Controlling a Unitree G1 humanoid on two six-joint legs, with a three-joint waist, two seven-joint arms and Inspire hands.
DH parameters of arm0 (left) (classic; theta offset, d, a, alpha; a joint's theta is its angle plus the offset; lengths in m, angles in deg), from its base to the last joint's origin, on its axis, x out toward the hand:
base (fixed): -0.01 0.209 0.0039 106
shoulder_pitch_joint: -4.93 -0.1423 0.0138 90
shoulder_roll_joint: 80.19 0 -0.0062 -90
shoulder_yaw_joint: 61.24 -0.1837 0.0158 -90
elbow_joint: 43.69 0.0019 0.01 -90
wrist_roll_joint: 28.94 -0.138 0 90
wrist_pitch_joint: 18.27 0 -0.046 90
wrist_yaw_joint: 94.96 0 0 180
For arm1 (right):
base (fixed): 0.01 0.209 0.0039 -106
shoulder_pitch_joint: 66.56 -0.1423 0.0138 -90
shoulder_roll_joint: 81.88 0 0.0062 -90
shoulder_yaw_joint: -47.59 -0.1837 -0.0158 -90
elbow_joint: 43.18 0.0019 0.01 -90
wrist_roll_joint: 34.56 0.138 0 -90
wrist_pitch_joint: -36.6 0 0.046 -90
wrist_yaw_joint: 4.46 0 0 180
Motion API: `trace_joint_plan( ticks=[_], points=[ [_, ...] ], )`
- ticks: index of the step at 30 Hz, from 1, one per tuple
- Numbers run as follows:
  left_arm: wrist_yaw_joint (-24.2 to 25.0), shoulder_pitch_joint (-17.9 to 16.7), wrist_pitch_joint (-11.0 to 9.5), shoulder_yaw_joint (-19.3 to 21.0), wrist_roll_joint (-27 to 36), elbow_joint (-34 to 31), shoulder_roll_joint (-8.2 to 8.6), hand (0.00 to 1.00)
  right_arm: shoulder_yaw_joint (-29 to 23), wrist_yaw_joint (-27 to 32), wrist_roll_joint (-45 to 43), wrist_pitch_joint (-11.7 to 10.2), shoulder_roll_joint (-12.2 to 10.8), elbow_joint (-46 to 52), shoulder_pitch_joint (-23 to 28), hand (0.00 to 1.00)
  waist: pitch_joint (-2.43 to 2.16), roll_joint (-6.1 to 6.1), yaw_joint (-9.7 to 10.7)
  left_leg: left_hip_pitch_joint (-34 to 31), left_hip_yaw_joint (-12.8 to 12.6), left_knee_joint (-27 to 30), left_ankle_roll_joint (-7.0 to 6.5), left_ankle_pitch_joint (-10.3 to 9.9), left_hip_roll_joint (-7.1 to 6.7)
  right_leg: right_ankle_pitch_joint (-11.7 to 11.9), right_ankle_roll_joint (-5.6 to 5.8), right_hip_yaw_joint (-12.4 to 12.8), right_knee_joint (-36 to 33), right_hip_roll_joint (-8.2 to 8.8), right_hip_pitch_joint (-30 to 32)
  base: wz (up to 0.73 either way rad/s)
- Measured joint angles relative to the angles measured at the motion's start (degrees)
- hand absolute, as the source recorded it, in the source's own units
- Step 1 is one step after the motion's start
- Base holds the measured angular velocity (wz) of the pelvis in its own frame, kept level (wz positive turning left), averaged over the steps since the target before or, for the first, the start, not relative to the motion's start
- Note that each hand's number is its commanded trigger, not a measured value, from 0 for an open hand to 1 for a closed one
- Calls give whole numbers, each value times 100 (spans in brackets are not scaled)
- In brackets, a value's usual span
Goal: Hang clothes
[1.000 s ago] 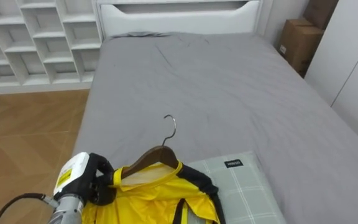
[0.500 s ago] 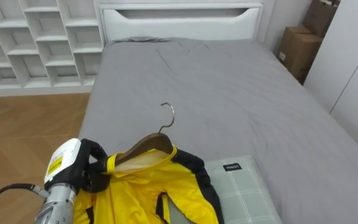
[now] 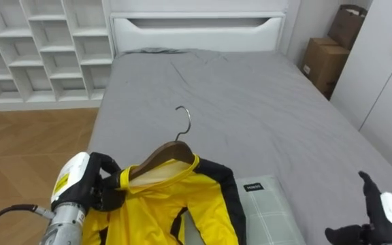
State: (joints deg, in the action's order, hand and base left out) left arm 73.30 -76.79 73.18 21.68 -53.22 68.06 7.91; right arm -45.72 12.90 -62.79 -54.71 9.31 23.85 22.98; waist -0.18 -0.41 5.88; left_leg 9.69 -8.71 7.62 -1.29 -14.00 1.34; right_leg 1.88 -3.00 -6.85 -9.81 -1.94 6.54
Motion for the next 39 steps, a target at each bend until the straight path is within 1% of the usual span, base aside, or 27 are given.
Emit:
trace_joint_plan(
  ticks=[3, 7, 11, 16, 20, 22, 24, 25, 27, 28, 31, 32, 39],
  points=[
    [0, 0, 0, -3, 2, -62, 2, 100, 15, -18, -319, 0, 16, 400, -4, 0, 0, 0, -5, 1, -12, 1, 1, 0, 1, 7, -10, 7, -2, -1, -1, 0],
    [0, 0, 0, -4, -4, -136, 26, 100, 111, -195, -331, 5, 48, 791, -25, 0, 1, 2, -15, 3, -55, 19, 1, 0, 1, 17, -20, 34, -15, -4, 17, -4],
    [0, 1, 0, -60, -3, -140, 36, 100, 219, -285, -331, 3, 71, 822, -99, 0, 2, 5, -15, 5, -54, 23, 1, 0, 0, 17, -21, 29, -23, -1, 19, 0],
    [23, 1, 0, -66, -19, -140, 73, 100, 225, -509, -303, 5, 71, 821, -203, 0, 7, 6, -50, -7, -63, -9, 9, -7, -2, -4, -19, 47, -73, -3, 57, 0],
    [215, 14, 0, -63, -18, -149, 83, 100, 255, -813, 9, 21, 71, 846, -334, 0, 16, -19, -80, -7, -62, -7, 11, -7, 3, -22, -27, 50, -92, -7, 67, 0],
    [266, 15, 0, -67, -29, -175, 84, 100, 352, -953, 135, 61, 69, 918, -347, 0, 35, -54, -123, -7, -59, 1, 11, -6, 4, -29, -32, 50, -94, -10, 67, 0],
    [360, 15, 0, -66, -75, -284, 84, 100, 459, -1212, 195, 70, 69, 1033, -354, 0, 69, -114, -164, -12, -56, 1, 12, -6, 4, -32, -26, 52, -89, -12, 70, 0],
    [380, 14, 0, -67, -103, -317, 84, 100, 462, -1277, 202, 70, 69, 1059, -365, 0, 72, -124, -174, -14, -57, 1, 12, -6, 4, -32, -27, 52, -88, -12, 71, 0],
    [402, 14, 0, -47, -137, -471, 73, 100, 475, -1534, 356, 78, 74, 1071, -513, 0, 67, -150, -223, -31, -60, -9, 12, -8, 4, -29, -26, 46, -81, -8, 83, 0],
    [402, 16, -11, -37, -162, -560, 73, 100, 474, -1672, 404, 77, 99, 1106, -568, 0, 55, -175, -234, -52, -60, -8, 13, -8, 6, -25, -31, 38, -81, -8, 101, 0],
    [402, 16, -41, -46, -202, -663, 85, 100, 483, -1952, 591, 66, 149, 1197, -647, 0, 45, -204, -320, -46, -55, 17, 15, -6, 18, -21, -39, 20, -83, -11, 101, 0],
    [410, 15, -73, -48, -251, -663, 88, 100, 517, -2072, 644, 57, 148, 1197, -713, 0, 43, -207, -335, -44, -60, 26, 16, -5, 21, -21, -39, 20, -83, -11, 100, -4],
    [583, 37, -86, -109, -286, -662, 102, 100, 932, -2688, 971, 6, 127, 1135, -1034, 0, 52, -223, -374, -17, -59, 68, 14, -4, 12, -39, -16, 37, -61, -3, 49, 0]
  ],
)
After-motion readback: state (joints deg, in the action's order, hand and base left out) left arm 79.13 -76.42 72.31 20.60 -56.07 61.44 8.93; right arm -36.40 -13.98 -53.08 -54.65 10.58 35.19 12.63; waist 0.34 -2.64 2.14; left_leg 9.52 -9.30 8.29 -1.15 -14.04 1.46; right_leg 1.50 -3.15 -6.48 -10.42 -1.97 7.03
